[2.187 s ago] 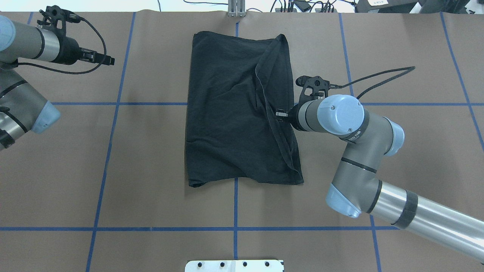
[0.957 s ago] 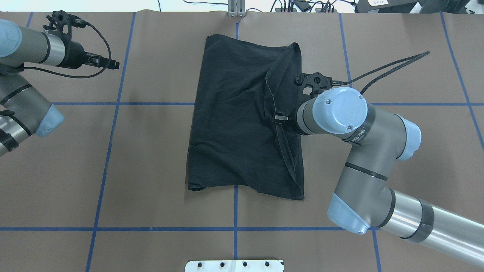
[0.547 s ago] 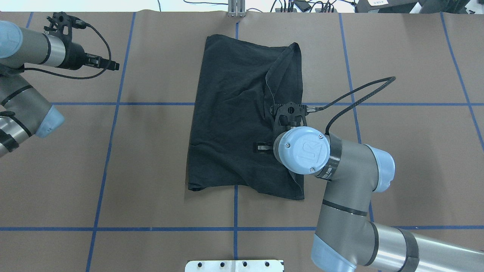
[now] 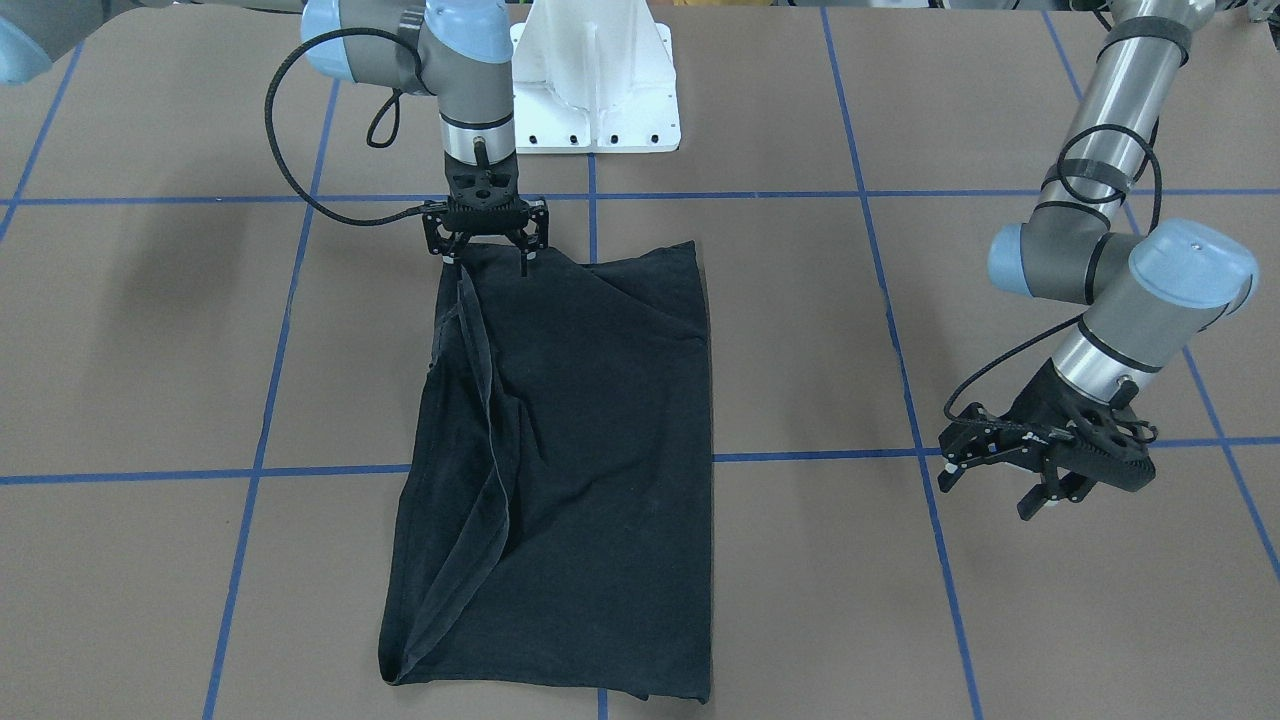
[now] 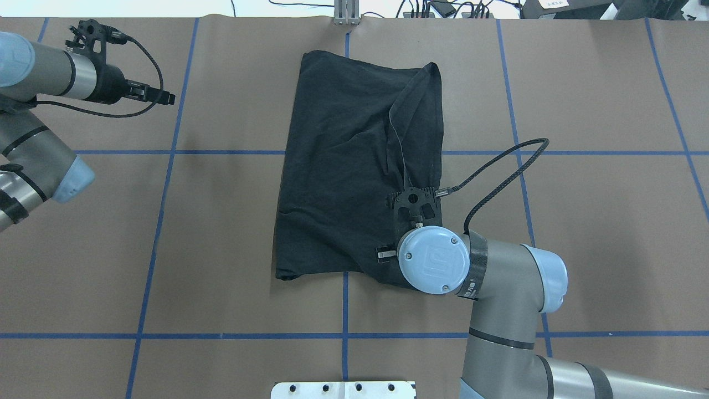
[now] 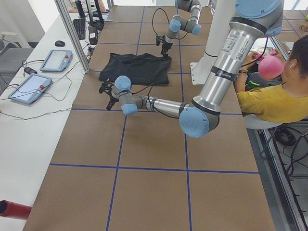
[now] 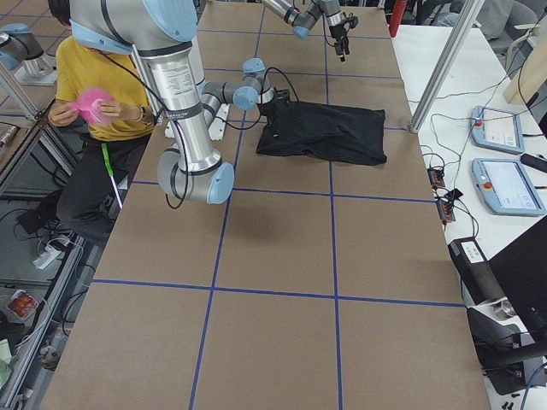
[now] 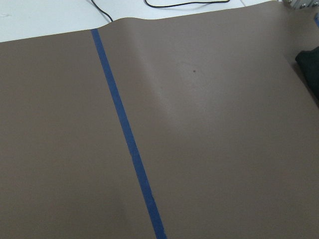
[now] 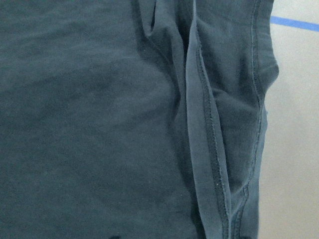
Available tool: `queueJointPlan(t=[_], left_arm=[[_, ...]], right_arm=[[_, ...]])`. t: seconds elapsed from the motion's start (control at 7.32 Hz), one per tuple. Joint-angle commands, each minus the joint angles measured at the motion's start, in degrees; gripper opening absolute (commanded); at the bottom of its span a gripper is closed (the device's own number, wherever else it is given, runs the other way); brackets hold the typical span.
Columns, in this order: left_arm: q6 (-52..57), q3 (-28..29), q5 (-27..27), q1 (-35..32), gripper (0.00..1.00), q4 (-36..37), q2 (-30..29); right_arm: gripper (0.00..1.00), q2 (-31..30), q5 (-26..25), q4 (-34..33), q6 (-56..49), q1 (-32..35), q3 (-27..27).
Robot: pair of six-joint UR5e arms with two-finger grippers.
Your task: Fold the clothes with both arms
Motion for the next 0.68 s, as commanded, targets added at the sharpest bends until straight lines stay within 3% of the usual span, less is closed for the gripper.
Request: queueJointPlan(t=[0.0, 0.55], left_arm=[[0.0, 0.1, 0.0, 0.0, 1.0, 0.0, 0.0], [0.0, 0.2, 0.0, 0.2, 1.0, 0.0, 0.0]], right_arm=[[0.35, -1.9, 0.4, 0.0, -3.7, -0.3, 0.3], [0.3, -3.1, 0.3, -0.1, -5.6, -0.9, 0.5]])
